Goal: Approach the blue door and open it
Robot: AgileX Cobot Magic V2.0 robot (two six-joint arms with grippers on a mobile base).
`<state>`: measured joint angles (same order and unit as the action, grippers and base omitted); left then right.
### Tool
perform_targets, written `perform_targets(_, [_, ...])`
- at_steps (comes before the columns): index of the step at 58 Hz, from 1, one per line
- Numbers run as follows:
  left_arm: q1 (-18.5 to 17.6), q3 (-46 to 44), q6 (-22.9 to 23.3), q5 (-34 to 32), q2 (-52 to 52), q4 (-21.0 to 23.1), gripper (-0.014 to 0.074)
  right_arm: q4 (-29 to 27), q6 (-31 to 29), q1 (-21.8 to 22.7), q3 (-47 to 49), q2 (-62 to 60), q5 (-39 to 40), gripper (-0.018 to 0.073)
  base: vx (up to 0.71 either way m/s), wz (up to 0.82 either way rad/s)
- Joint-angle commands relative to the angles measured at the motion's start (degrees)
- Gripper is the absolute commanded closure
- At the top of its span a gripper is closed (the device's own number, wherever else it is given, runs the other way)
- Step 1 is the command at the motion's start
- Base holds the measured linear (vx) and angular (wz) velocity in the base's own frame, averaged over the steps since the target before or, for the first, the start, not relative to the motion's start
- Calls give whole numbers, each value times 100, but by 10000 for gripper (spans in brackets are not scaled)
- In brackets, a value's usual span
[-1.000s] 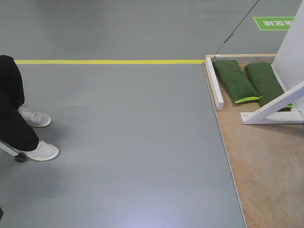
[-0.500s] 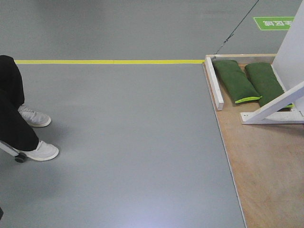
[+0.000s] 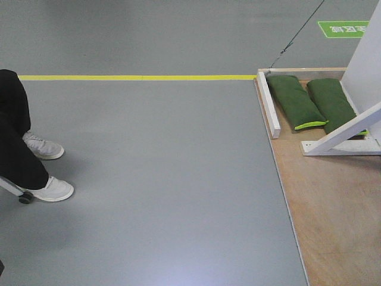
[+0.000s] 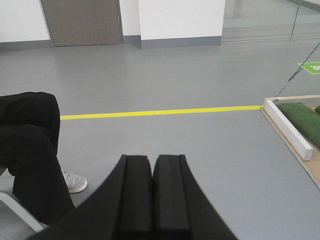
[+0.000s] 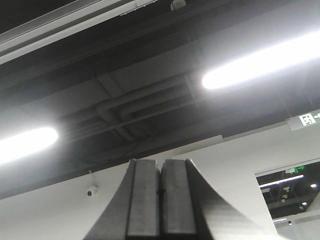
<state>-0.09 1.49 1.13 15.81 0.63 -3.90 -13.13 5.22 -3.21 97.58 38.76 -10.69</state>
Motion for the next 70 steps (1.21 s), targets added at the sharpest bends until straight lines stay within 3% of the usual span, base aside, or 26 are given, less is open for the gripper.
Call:
perform_targets(1, [-38, -152, 39, -487, 74, 12, 524, -33, -17, 20, 48, 287, 253, 547, 0, 0])
perform_targets(17, [-38, -152, 39, -487, 74, 12, 524, -45, -17, 20, 16, 667, 248, 547, 0, 0])
perform_targets(25, [-38, -152, 39, -487, 74, 12, 524, -45, -17, 20, -484, 591, 248, 547, 0, 0])
perform_targets(45, [-38, -152, 39, -487, 74, 12, 524, -45, -17, 20, -3641, -221, 246, 547, 0, 0])
perform_targets(53, [-38, -152, 39, -487, 74, 12, 524, -116, -17, 75, -4490, -402, 225, 547, 0, 0])
perform_targets(61, [-38, -152, 39, -487, 74, 12, 524, -764, -17, 541, -4883, -416, 79, 547, 0, 0])
perform_targets(70, [-38, -152, 39, -487, 74, 12, 524, -2002, -17, 1768, -4862, -416, -176, 547, 0, 0])
